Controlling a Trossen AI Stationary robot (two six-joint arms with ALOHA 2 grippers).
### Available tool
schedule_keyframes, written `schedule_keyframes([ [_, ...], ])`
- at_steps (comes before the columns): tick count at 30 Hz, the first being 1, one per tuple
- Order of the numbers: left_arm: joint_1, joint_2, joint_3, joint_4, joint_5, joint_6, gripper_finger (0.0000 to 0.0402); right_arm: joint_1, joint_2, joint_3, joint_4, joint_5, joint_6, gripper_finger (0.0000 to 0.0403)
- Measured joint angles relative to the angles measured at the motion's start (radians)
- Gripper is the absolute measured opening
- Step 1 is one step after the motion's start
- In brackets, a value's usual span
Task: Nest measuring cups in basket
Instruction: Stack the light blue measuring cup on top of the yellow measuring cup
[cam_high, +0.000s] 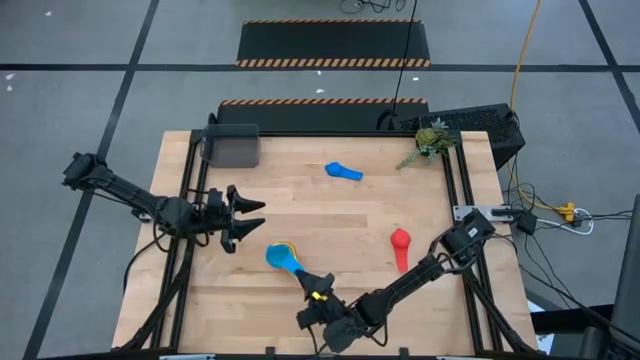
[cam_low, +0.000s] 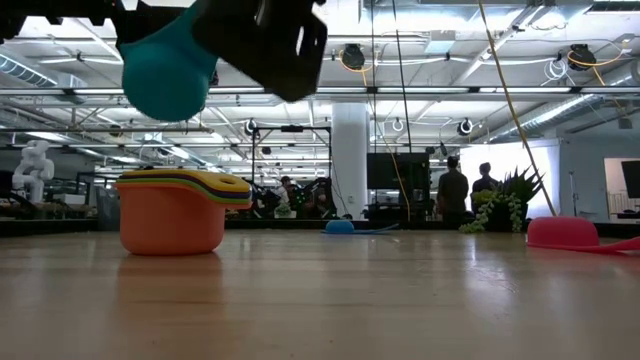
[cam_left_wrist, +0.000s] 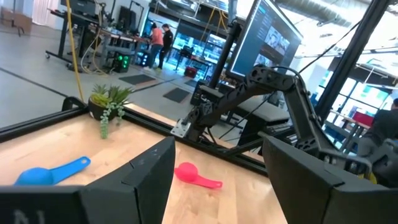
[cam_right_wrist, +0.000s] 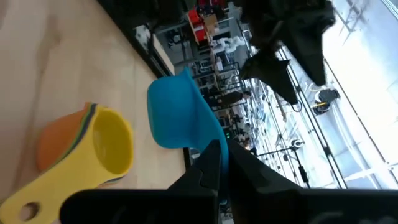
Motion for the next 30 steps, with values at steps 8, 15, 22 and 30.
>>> schedule_keyframes([
  [8,0.000,0.000,0.000,-0.002,0.000,-0.005,0.0243,0.000,0.014,0.000,-0.044,0.000,0.026,0.0000],
  [15,0.000,0.000,0.000,-0.003,0.000,-0.019,0.0243,-0.001,0.014,0.000,-0.130,-0.003,0.120,0.0000],
  [22,0.000,0.000,0.000,-0.004,0.000,-0.021,0.0243,-0.008,0.014,-0.001,-0.185,-0.010,0.200,0.0000],
  [30,0.000,0.000,0.000,-0.018,0.000,-0.026,0.0243,-0.015,0.014,-0.047,-0.199,-0.035,0.230,0.0000],
])
